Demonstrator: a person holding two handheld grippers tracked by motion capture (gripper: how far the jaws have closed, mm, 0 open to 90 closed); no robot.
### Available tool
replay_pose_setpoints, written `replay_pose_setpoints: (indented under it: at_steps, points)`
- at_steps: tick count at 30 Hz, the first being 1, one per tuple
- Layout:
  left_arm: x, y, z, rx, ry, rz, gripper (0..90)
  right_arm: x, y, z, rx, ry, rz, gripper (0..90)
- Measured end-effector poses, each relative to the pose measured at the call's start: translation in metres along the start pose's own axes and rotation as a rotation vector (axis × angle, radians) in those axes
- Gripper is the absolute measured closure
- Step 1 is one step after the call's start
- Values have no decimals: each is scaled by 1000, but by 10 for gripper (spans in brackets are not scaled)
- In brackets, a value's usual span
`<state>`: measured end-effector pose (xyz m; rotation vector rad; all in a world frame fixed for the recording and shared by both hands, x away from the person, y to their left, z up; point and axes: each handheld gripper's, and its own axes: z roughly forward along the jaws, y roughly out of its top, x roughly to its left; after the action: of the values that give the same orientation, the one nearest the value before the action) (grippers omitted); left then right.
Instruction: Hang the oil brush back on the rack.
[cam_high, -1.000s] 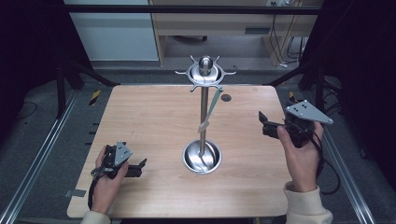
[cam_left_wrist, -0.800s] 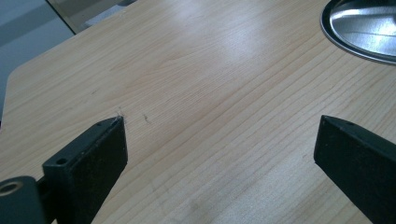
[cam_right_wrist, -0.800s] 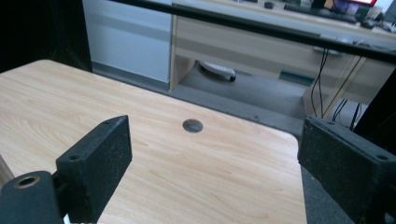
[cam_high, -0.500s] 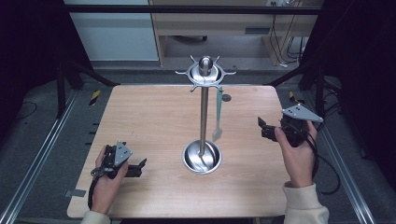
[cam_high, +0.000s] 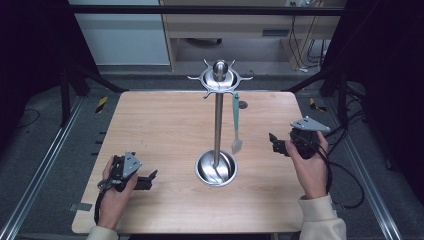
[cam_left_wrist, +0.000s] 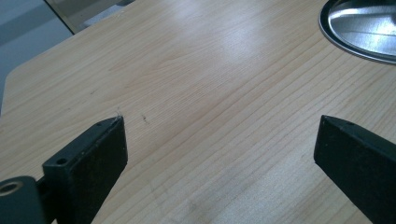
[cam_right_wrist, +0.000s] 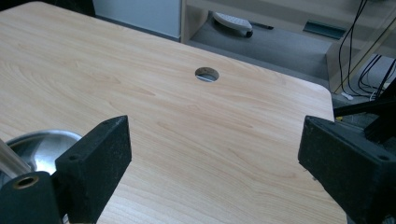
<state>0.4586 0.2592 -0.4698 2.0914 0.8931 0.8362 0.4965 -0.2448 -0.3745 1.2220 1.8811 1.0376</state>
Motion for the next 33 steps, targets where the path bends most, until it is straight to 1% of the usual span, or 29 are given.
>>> replay_pose_setpoints:
  at_steps: [5,8,15,24,26,28,29,32,33]
  points:
    - [0,0,-1,1,-3,8,23,3,-7,8,24,17,0,104]
    - [0,0,-1,0,-2,8,23,6,-11,14,38,28,-14,104]
    - [0,0,-1,0,-2,8,23,11,-20,26,76,48,-25,107]
    - [0,0,-1,0,-3,9,24,16,-32,38,101,74,-17,112]
    - [0,0,-1,1,-4,8,23,17,-35,41,114,80,-14,112]
    - [0,0,-1,2,-5,10,23,18,-37,43,122,86,-19,113]
    - [0,0,0,-2,-5,4,24,18,-38,44,124,88,-24,113]
    - [0,0,0,-2,-5,4,24,21,-41,48,136,98,-11,114]
    - [0,0,0,-2,-6,5,24,20,-42,49,138,103,-13,115]
